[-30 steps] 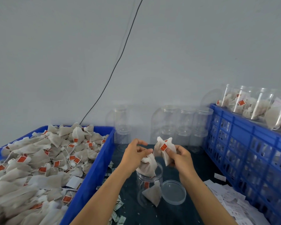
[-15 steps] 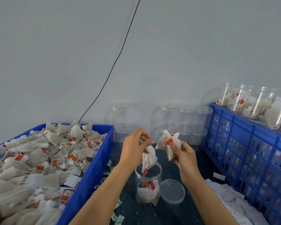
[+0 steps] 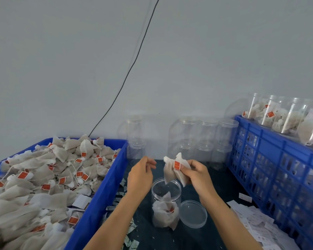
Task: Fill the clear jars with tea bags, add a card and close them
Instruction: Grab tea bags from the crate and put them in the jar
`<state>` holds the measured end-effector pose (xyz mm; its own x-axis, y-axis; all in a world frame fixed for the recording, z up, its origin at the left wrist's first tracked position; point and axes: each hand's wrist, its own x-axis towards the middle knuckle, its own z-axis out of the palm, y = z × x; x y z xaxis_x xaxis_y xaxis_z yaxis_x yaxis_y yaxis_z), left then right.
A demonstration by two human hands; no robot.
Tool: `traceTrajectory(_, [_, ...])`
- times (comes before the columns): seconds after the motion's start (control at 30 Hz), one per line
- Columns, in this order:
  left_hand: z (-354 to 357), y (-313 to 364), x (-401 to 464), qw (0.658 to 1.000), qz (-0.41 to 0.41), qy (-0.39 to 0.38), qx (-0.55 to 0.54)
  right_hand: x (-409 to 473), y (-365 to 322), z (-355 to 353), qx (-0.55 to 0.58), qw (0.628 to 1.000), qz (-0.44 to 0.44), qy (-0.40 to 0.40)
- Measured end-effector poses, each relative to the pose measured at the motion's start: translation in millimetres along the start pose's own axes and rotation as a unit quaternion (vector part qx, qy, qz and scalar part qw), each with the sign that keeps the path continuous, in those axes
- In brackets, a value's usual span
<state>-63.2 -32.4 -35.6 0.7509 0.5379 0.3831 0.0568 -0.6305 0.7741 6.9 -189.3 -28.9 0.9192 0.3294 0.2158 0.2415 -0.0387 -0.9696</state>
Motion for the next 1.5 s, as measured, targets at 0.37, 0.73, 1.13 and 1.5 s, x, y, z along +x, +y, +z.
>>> traceTrajectory(0.37, [4.8, -17.9, -14.8, 0.999, -0.021, 0.041, 0.010, 0.6, 7.8, 16.2, -0.190, 0.980, -0.052, -0.003])
traceTrajectory(0.73, [15.1, -74.0, -48.9, 0.970, -0.194, 0.095, -0.111, -5.8, -5.6, 18.7, -0.435, 0.886, -0.071, -0.144])
traceTrajectory(1.13, [15.7, -51.4, -54.2, 0.952, -0.084, -0.138, -0.261, -12.1, -4.9, 21.7, -0.419, 0.865, -0.217, -0.172])
traceTrajectory(1.5, [21.3, -59.5, -67.6, 0.941, -0.054, -0.245, -0.228, 0.1, -25.7, 45.4, -0.547, 0.748, -0.064, -0.371])
